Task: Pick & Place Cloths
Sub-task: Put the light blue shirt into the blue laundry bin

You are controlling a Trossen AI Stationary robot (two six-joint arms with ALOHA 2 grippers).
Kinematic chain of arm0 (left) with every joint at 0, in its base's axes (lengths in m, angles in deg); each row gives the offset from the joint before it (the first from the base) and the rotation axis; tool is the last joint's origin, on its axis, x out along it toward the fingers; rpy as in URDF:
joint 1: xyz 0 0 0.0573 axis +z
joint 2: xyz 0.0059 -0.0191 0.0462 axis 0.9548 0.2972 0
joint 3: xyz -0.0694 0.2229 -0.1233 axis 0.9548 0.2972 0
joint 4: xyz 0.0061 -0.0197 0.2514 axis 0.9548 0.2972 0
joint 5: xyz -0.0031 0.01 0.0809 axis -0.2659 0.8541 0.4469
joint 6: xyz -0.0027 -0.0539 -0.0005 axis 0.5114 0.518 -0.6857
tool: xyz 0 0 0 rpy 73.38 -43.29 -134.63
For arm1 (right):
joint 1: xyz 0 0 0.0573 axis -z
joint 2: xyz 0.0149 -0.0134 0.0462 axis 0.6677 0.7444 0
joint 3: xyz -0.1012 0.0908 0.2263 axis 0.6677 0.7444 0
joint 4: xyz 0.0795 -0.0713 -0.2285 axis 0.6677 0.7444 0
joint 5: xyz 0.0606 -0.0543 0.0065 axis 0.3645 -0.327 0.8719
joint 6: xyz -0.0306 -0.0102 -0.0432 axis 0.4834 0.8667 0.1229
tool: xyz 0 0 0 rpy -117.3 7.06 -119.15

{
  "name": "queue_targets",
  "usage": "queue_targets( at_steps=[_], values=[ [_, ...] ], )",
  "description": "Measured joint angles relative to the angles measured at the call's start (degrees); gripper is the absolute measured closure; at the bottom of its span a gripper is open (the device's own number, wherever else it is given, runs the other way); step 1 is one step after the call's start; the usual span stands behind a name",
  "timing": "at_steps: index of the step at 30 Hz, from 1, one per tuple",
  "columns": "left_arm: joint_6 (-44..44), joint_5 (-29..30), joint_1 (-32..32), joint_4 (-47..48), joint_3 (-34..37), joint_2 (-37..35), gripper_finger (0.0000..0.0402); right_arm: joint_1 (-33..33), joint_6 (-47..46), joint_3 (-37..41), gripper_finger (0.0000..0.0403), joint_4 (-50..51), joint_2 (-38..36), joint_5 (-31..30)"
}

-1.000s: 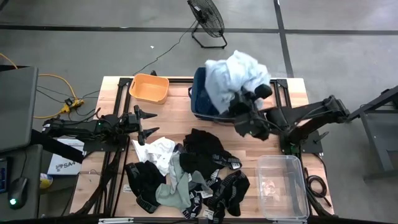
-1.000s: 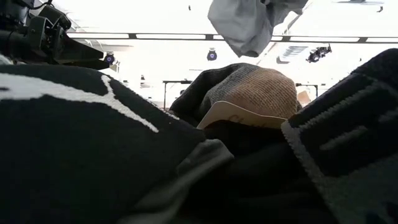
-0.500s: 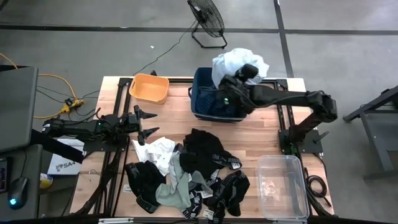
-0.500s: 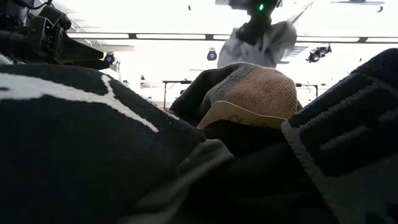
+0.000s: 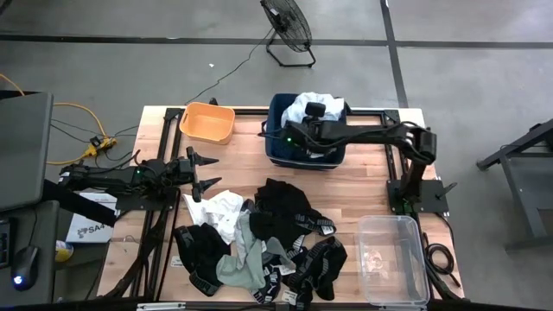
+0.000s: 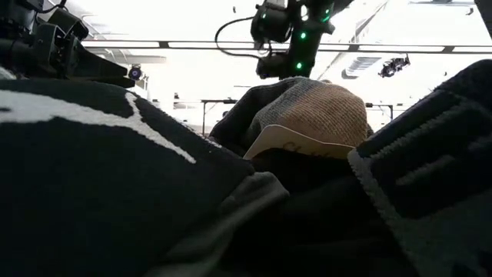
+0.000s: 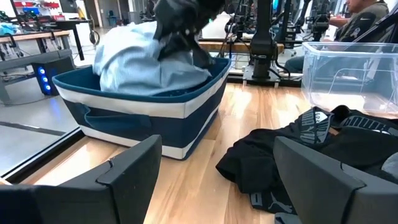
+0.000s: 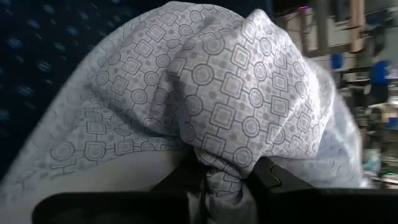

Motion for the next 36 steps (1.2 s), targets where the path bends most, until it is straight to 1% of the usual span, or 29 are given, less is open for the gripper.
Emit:
queue_targets(
  at_steps=[3,6,8,12,15,19,23,25,31,36],
  values=[
    [0.0,0.0,-0.02,0.0,0.0,0.0,0.0096,0.97,-5.37,0.0,0.0362,-0.97,1.56,1.67],
    [0.0,0.0,-0.02,0.0,0.0,0.0,0.0096,2.25,-16.92,0.0,0.0362,-0.36,1.96,2.96],
    [0.0,-0.01,-0.02,0.0,0.0,0.0,0.0096,3.09,-25.29,0.0,0.0362,0.06,1.94,5.17],
    [0.0,-0.01,-0.02,0.0,0.0,0.0,0.0096,4.56,-38.21,0.0,0.0361,1.45,1.94,9.47],
    [0.0,0.0,-0.02,0.0,0.0,0.0,0.0097,6.0,-46.22,0.0,0.0346,1.86,2.13,14.23],
    [0.0,-0.01,-0.01,0.0,0.0,0.0,0.0096,7.88,-49.78,-0.02,0.0343,1.02,4.41,19.64],
    [0.0,-0.02,0.0,0.0,0.0,0.0,0.0096,9.76,-50.1,-0.08,0.0355,-2.09,7.44,25.44],
    [0.0,-0.01,-0.01,0.0,0.0,0.0,0.0096,10.32,-49.86,-0.16,0.0354,-3.23,8.84,26.98],
    [0.0,0.0,-0.02,0.0,0.0,0.0,0.0096,10.34,-49.35,-0.15,0.033,-3.29,9.81,27.51],
    [0.0,-0.02,-0.02,0.0,0.0,0.0,0.0096,9.13,-48.59,0.16,0.0306,-3.11,7.17,26.79]
  ],
)
